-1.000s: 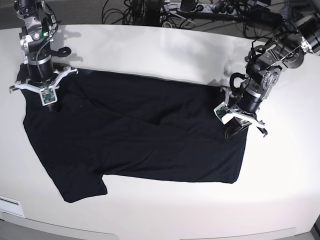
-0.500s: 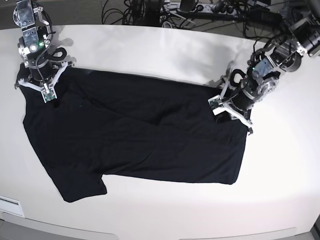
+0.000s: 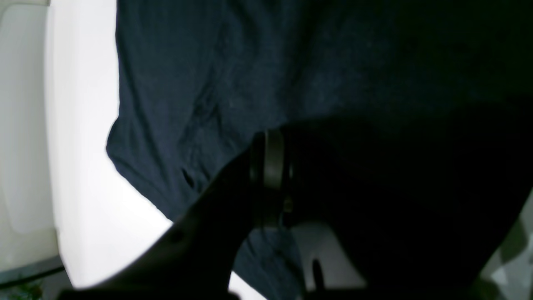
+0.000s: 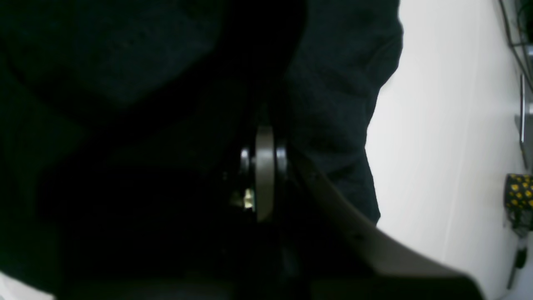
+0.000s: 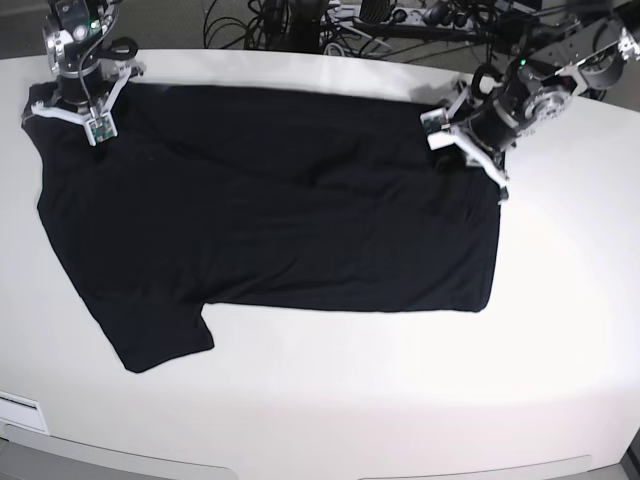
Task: Fold the T-shirt properly
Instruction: 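Lift and pull the shirt edge taut between both grippers, then release the left gripper and move it to the opposite hem corner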
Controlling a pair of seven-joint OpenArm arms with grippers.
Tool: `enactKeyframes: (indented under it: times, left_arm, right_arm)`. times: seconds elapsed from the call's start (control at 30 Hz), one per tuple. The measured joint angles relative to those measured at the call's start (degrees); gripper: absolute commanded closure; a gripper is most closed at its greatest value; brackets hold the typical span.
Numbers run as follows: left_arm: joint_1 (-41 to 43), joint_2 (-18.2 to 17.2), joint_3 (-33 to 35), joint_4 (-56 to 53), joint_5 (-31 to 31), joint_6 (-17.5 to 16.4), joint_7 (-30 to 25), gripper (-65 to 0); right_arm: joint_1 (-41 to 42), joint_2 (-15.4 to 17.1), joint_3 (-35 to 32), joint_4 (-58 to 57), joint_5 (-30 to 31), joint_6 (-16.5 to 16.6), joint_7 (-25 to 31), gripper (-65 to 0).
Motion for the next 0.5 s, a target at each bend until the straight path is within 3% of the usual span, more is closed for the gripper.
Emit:
enactKeyframes:
  times: [0.13,0.27,0.5]
  left_arm:
    - [3.96,-3.28,0.26,3.91,3.34,0.09,1.25,0.0]
    - [6.80,-5.18,0.33,6.21,4.63,2.54,1.77,0.0]
    - [7.17,-5.29,0.59,6.32,10.71,6.21,2.75,0.0]
  right_arm:
    - [-5.11,-0.02,-0.09,2.84,-1.86,-2.60,-0.98,0.0]
    - [-8.41,-0.02,-0.09,4.11,-2.47,-3.76,-1.62,0.0]
    - [-9.38,-0.02,-0.09,4.22,-3.91,-6.69,-1.44,0.0]
